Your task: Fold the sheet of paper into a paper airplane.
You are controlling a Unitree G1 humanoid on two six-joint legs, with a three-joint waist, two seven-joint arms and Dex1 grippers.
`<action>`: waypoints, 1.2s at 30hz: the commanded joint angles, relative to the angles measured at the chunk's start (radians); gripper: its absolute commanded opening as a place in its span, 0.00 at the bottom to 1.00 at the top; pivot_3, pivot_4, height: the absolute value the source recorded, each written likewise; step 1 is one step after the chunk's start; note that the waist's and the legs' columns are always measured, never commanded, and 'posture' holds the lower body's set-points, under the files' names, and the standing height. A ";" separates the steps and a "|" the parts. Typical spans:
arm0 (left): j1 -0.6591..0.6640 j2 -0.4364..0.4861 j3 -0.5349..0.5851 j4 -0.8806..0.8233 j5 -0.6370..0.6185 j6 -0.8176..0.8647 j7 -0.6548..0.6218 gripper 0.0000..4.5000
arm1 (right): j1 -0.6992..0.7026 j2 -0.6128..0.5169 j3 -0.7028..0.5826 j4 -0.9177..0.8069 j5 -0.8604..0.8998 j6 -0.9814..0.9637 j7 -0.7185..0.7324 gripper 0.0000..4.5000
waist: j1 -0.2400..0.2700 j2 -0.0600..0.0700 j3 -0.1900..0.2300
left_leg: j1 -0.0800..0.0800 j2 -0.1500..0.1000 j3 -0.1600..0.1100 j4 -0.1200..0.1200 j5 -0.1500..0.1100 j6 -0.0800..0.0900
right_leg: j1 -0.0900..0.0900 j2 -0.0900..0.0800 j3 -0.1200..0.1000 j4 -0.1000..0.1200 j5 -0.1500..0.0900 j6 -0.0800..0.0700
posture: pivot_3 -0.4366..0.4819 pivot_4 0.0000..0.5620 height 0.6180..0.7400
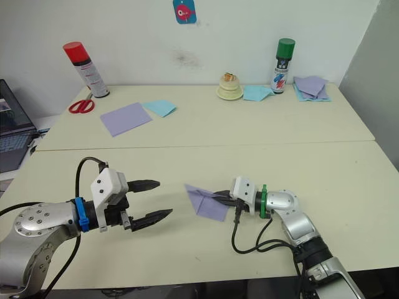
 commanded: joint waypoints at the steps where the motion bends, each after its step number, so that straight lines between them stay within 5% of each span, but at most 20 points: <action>1: 0.001 0.039 0.043 0.000 -0.065 0.016 -0.010 1.00 | 0.010 -0.030 -0.002 -0.063 0.049 -0.083 0.096 0.00 | 0.000 0.000 0.000 | 0.000 0.000 0.000 0.000 0.000 0.000 | 0.000 0.000 0.000 0.000 0.000 0.000 | 0.48 0.27 1.00; 10: -0.036 0.103 0.006 0.054 -0.101 -0.003 -0.023 1.00 | -0.068 -0.018 0.027 0.158 0.037 -0.419 0.255 0.00 | -0.001 0.000 0.002 | 0.000 0.000 0.001 0.000 0.000 0.000 | 0.000 0.000 0.000 0.000 0.000 0.000 | 0.48 0.27 1.00; 16: -0.029 0.106 -0.006 0.041 -0.109 -0.004 -0.013 1.00 | -0.124 0.000 0.005 0.283 -0.009 -0.525 0.197 0.00 | 0.000 0.001 0.002 | 0.000 0.000 0.000 0.000 0.000 0.000 | 0.000 0.000 0.000 0.000 0.000 0.000 | 0.48 0.27 1.00; 34: -0.064 0.113 -0.041 0.071 -0.102 -0.029 -0.001 1.00 | -0.048 -0.045 -0.044 0.170 0.001 -0.321 0.072 0.00 | 0.000 0.002 0.002 | 0.000 0.000 0.001 -0.002 0.000 0.000 | -0.001 0.000 0.000 -0.001 0.000 0.000 | 0.48 0.27 1.00; 36: -0.070 0.112 -0.048 0.079 -0.099 -0.035 -0.001 1.00 | -0.037 -0.041 -0.044 0.157 0.005 -0.304 0.067 0.09 | -0.001 0.002 0.003 | 0.000 0.000 0.001 -0.002 0.000 0.000 | -0.001 0.000 0.001 -0.001 0.000 0.000 | 0.48 0.27 1.00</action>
